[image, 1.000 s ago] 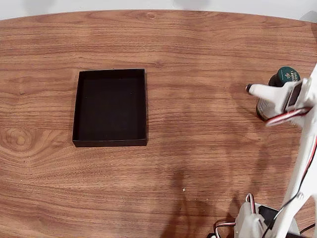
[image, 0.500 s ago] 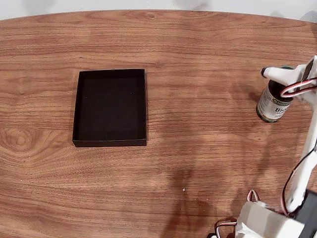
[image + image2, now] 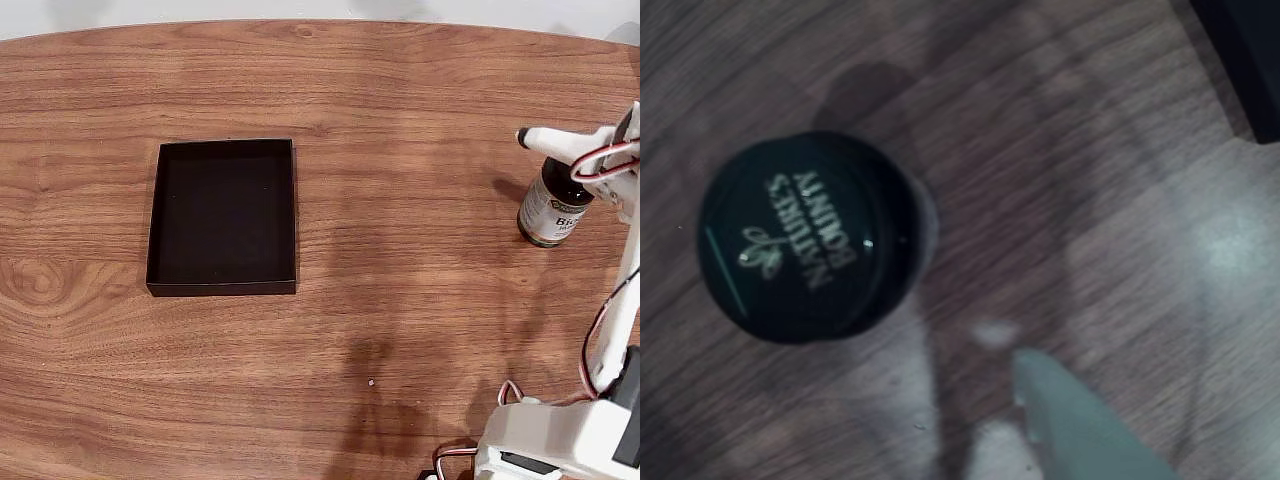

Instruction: Pick up the pill bottle and place it in the black box.

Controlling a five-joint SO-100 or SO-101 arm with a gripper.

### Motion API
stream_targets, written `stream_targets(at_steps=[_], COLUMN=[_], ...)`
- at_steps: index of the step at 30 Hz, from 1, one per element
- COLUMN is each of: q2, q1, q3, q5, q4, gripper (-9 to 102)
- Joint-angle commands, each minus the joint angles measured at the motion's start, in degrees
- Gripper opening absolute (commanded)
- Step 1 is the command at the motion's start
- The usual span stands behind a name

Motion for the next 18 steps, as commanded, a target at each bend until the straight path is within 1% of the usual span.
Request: stream_targets(at_steps=[1, 18], q2=[-0.8, -11.7], q1=[-0.9, -1.1], q3=[-7.1, -16.4], q5=[-1.3, -2.0], q4=[0.4, -0.4], gripper=[58, 58])
